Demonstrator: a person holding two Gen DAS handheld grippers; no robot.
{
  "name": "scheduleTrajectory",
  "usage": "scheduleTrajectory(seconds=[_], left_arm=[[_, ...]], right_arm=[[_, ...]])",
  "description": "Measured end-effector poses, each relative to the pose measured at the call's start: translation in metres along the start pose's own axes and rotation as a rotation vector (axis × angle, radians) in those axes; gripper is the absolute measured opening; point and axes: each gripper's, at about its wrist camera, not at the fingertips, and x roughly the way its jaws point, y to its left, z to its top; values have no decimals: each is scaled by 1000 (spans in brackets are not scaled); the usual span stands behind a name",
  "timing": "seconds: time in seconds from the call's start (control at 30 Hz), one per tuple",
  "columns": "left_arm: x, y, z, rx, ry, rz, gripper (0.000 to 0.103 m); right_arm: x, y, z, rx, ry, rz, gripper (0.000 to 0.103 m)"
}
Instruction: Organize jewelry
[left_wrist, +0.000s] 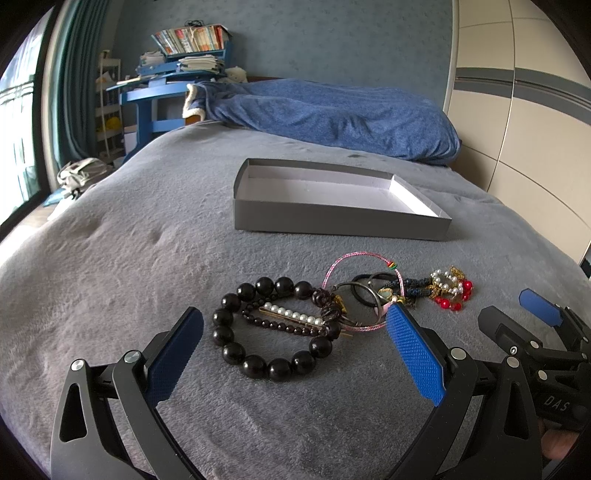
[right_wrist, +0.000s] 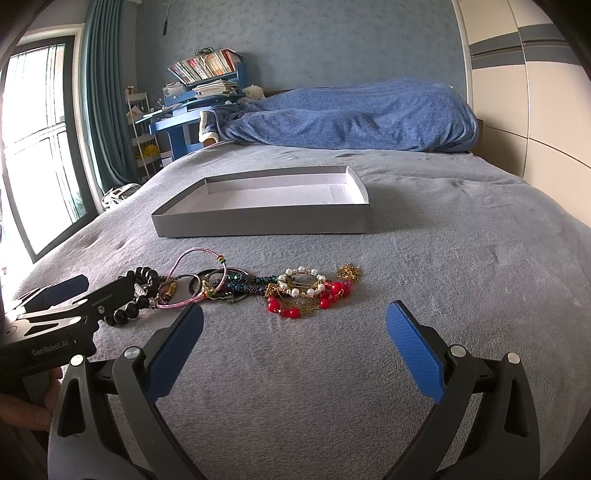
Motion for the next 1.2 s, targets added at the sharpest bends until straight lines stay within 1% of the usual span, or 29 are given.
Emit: scheduleTrajectory(seconds=[0.47, 0.57, 0.87, 1.03, 1.1, 1.17, 1.2], left_arm=[[1, 1, -1, 3, 14, -3, 98], [2, 0, -1, 4, 21, -4, 98], [5, -4, 2, 35, 51, 9, 98], [6, -2, 4, 44, 79, 15, 96], [8, -1, 5, 57, 105, 18, 95], [14, 0, 5, 76, 150, 9, 92], [18, 0, 4, 83, 175, -1, 86]], right_arm=[[3, -1, 0, 13, 7, 1, 98], [-1, -7, 3, 19, 8, 1, 98], [1, -6, 0, 23, 12, -3, 98], [1, -6, 0, 23, 14, -2, 98], [1, -6, 0, 23, 13, 0, 98], [1, -4, -1, 19, 14, 3, 98], [1, -3, -1, 18, 14, 4, 98]])
